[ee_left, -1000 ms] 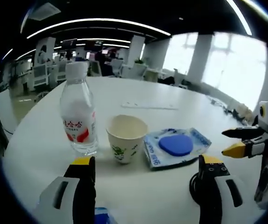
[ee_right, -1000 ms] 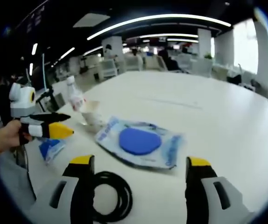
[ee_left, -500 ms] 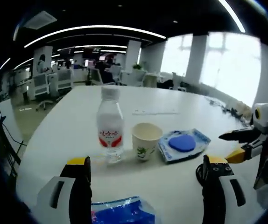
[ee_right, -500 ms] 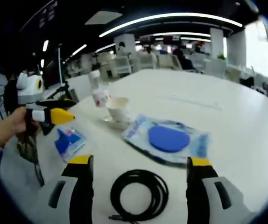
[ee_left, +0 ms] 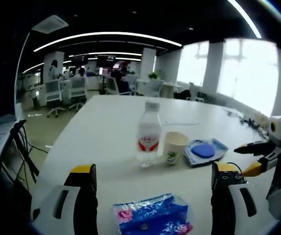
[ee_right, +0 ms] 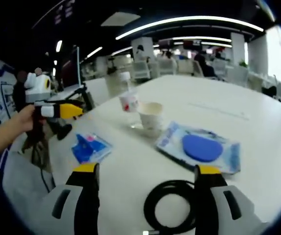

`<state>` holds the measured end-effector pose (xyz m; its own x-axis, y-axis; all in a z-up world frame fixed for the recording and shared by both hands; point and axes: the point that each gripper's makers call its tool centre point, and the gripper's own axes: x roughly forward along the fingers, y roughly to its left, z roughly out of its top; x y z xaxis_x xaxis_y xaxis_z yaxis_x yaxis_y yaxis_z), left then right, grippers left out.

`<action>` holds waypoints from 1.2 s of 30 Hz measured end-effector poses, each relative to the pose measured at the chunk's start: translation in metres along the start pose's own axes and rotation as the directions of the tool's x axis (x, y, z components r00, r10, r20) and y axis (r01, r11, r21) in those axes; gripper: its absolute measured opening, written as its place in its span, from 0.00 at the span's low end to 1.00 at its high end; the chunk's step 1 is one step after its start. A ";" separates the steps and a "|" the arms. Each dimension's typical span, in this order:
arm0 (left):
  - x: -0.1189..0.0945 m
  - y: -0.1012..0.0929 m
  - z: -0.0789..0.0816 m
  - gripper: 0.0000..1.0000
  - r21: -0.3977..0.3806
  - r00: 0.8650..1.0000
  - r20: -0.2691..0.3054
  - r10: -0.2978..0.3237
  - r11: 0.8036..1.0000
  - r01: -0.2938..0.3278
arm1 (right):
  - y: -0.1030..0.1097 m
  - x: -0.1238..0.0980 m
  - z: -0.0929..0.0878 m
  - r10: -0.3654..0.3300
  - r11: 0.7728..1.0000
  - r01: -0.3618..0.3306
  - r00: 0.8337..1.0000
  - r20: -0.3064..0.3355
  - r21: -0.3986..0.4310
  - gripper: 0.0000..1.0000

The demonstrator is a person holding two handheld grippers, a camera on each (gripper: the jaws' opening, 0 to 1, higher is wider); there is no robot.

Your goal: Arrange the tabletop items into an orderly group along one side of the table until the central work area is clear of visible clutter.

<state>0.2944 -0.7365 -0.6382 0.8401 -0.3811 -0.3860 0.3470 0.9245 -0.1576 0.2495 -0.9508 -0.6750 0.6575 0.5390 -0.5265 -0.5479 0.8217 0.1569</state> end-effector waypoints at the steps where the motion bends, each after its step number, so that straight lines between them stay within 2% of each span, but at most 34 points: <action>1: -0.003 0.003 -0.002 0.96 0.004 1.000 -0.002 0.010 1.000 -0.010 | 0.004 0.001 0.001 0.000 1.000 0.000 1.000 0.005 -0.001 0.76; 9: -0.028 0.037 -0.024 0.88 -0.012 0.995 0.003 0.104 0.995 -0.104 | 0.037 0.012 0.001 0.042 0.999 -0.043 0.999 0.034 0.007 0.70; 18: -0.049 0.059 -0.045 0.79 0.030 0.985 -0.035 0.168 0.985 -0.167 | 0.073 0.033 -0.003 0.095 0.995 -0.096 0.994 0.044 0.030 0.63; 23: -0.053 0.066 -0.058 0.76 0.010 0.981 -0.065 0.183 0.983 -0.183 | 0.087 0.043 -0.005 0.103 0.994 -0.104 0.994 0.044 0.034 0.60; 27: -0.055 0.070 -0.070 0.72 0.022 0.974 -0.102 0.200 0.980 -0.199 | 0.096 0.051 -0.009 0.102 0.994 -0.103 0.994 0.036 0.031 0.56; 36: -0.051 0.068 -0.088 0.65 0.046 0.972 -0.154 0.178 0.984 -0.173 | 0.114 0.072 -0.018 0.102 0.994 -0.102 0.995 0.019 0.028 0.48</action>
<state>0.2380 -0.6542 -0.7096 0.8143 -0.2059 -0.5428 0.2155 0.9754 -0.0467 0.2250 -0.8218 -0.7102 0.6081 0.6231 -0.4919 -0.5977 0.7671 0.2328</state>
